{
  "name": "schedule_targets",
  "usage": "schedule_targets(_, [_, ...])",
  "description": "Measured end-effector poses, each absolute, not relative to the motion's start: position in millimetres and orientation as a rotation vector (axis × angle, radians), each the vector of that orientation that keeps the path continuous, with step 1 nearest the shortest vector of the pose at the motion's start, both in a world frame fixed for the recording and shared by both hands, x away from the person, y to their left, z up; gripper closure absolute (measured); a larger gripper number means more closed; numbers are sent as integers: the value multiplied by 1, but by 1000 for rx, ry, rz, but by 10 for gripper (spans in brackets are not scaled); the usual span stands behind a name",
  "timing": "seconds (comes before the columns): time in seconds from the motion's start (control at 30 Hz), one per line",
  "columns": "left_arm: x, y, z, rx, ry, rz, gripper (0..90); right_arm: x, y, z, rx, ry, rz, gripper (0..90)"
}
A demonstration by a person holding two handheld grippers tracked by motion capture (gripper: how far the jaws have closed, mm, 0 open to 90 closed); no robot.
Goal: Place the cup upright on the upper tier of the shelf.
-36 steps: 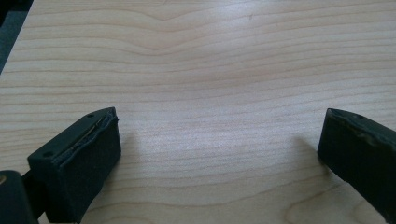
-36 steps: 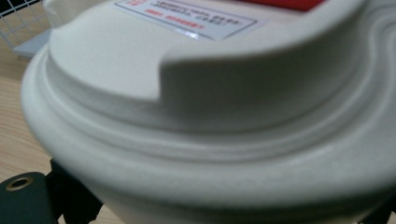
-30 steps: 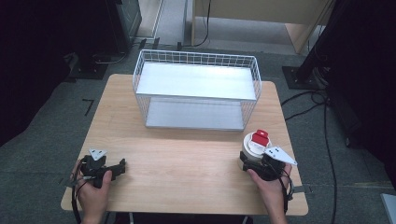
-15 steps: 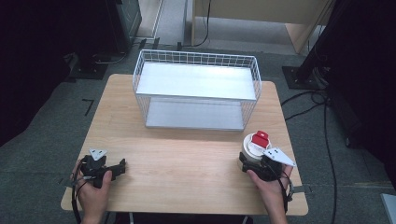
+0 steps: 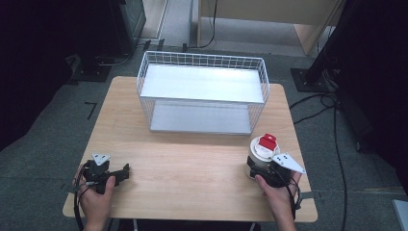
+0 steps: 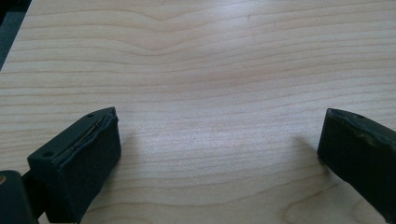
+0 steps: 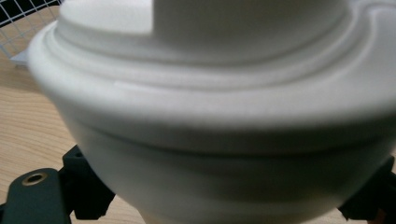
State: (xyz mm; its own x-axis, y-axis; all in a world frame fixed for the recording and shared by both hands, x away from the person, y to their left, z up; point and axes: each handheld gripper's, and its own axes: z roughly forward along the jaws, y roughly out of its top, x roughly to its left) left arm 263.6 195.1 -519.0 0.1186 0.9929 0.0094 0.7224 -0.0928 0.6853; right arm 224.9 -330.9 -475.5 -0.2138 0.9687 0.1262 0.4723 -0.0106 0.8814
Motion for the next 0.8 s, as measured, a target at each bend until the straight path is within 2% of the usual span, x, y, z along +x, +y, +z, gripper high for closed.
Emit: schedule_targets(0.8, [264,195,-519,1874,1657,667,0,222,-324,-456,1432,1724,1221,125])
